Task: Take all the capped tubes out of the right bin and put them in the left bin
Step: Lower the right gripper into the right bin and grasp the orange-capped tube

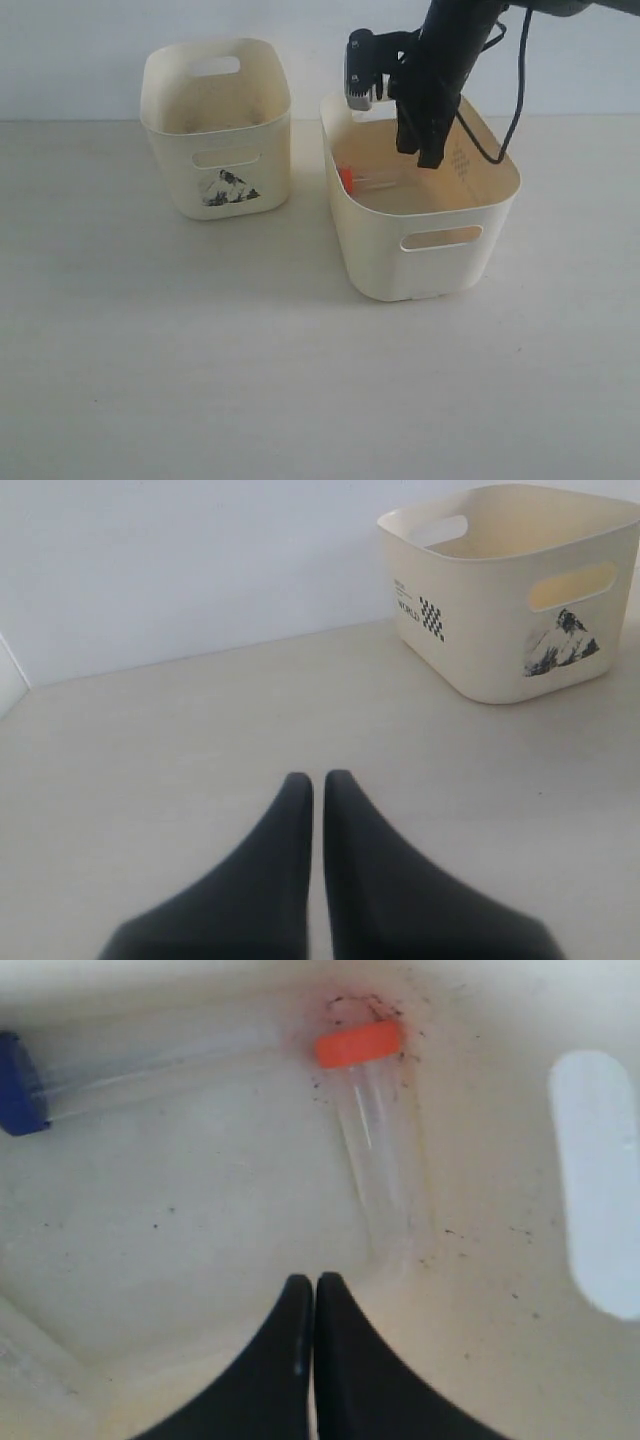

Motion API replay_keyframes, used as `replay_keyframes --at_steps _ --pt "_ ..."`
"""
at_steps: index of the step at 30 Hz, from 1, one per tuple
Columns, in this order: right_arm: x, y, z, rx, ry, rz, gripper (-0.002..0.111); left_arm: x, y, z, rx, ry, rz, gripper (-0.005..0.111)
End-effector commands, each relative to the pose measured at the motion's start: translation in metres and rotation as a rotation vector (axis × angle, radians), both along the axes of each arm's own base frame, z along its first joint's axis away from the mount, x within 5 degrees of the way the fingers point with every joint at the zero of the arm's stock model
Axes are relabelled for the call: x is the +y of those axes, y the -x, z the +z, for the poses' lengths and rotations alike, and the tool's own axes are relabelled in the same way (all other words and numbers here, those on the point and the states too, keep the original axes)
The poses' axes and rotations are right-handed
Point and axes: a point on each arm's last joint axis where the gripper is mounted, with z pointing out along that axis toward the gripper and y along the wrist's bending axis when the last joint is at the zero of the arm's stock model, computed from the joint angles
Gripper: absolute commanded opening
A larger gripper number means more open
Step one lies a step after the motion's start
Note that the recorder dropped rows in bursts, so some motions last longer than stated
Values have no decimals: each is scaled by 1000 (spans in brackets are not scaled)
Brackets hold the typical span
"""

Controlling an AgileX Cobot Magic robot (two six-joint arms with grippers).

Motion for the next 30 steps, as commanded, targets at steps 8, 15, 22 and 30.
replay_keyframes --at_steps 8,15,22,30 --pt "11 -10 -26 -2 -105 0 19 0 0 2 -12 17 -1 4" --pt "12 -15 -41 -18 -82 78 61 0 0 2 -12 17 -1 4" --pt "13 -24 -54 -81 -57 128 61 0 0 2 -12 17 -1 4" --pt "14 -33 -75 -126 -57 115 61 0 0 2 -12 17 -1 4"
